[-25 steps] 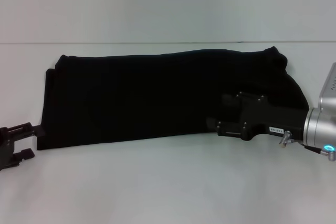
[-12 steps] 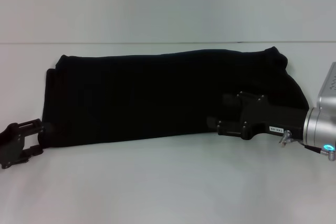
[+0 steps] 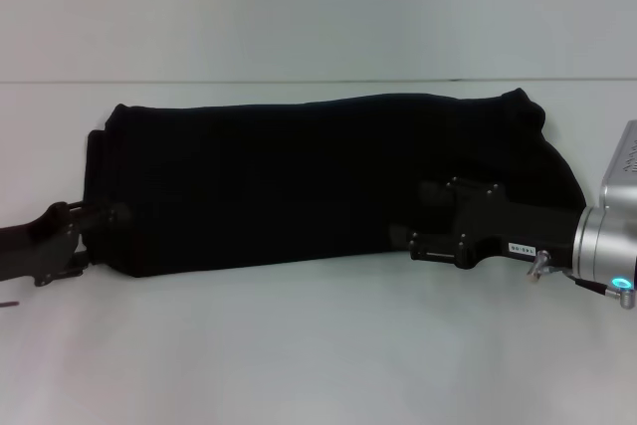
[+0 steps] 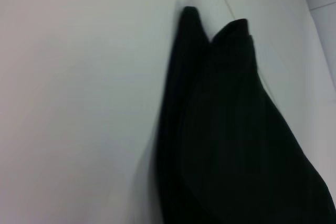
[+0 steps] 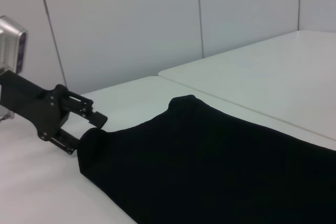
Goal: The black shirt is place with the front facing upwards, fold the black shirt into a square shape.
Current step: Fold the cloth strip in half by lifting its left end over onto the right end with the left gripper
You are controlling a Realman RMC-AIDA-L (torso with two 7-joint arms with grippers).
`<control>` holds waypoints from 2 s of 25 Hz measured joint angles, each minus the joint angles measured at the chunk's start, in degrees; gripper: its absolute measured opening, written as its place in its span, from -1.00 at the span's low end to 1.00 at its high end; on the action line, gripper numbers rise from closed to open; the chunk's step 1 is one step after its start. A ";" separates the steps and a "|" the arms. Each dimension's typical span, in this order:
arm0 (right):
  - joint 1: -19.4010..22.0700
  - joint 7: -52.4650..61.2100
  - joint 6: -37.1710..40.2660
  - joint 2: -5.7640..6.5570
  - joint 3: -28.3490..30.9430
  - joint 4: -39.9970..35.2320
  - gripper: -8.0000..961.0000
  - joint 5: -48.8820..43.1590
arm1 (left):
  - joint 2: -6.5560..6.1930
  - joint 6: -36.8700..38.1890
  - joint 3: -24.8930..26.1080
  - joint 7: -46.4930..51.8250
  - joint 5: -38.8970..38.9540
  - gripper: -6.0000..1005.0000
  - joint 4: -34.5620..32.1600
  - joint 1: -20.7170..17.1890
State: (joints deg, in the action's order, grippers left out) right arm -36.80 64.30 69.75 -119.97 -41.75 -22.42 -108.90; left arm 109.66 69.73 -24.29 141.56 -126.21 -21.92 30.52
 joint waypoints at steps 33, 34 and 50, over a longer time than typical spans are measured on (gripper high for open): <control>0.50 0.29 1.90 0.15 0.94 0.35 0.75 0.25 | 0.84 -4.50 -3.72 -1.20 0.57 -0.90 -4.07 -0.55; 0.50 0.34 1.90 0.18 1.17 0.35 0.75 0.27 | 0.57 -4.35 -3.34 -1.23 0.59 -0.90 -4.21 -0.73; 2.82 0.83 0.71 0.71 7.63 -0.18 0.75 0.27 | -3.61 -1.73 6.47 -1.35 1.23 -0.90 -5.60 -1.82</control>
State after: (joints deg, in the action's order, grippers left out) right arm -33.99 65.14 70.46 -119.26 -34.12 -22.60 -108.63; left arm 106.06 68.00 -17.82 140.21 -124.97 -27.52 28.70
